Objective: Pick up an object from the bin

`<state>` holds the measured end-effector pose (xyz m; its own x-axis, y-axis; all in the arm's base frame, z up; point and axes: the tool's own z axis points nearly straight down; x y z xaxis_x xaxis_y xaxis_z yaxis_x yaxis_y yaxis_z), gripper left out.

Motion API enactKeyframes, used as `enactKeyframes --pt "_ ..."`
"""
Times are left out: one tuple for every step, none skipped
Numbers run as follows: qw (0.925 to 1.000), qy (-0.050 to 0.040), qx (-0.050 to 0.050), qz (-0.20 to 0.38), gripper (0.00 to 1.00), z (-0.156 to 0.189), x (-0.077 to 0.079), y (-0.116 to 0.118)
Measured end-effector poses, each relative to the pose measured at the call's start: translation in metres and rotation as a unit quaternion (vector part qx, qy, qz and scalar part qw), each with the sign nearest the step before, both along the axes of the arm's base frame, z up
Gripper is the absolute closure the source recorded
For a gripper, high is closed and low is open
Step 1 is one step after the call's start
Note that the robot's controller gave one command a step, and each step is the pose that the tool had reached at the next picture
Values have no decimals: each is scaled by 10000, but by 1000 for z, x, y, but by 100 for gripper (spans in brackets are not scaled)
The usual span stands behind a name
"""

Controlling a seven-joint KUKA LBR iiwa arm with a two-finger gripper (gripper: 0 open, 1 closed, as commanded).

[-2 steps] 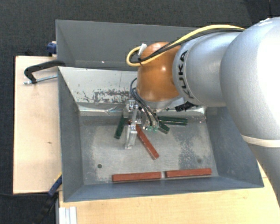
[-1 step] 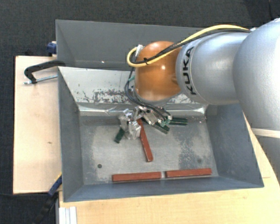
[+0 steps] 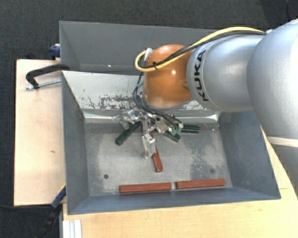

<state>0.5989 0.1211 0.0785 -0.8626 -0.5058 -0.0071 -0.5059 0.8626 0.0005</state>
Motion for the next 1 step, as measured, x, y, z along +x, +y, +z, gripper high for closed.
enactKeyframes --pt "10000 0 1 -1 100 0 0 0"
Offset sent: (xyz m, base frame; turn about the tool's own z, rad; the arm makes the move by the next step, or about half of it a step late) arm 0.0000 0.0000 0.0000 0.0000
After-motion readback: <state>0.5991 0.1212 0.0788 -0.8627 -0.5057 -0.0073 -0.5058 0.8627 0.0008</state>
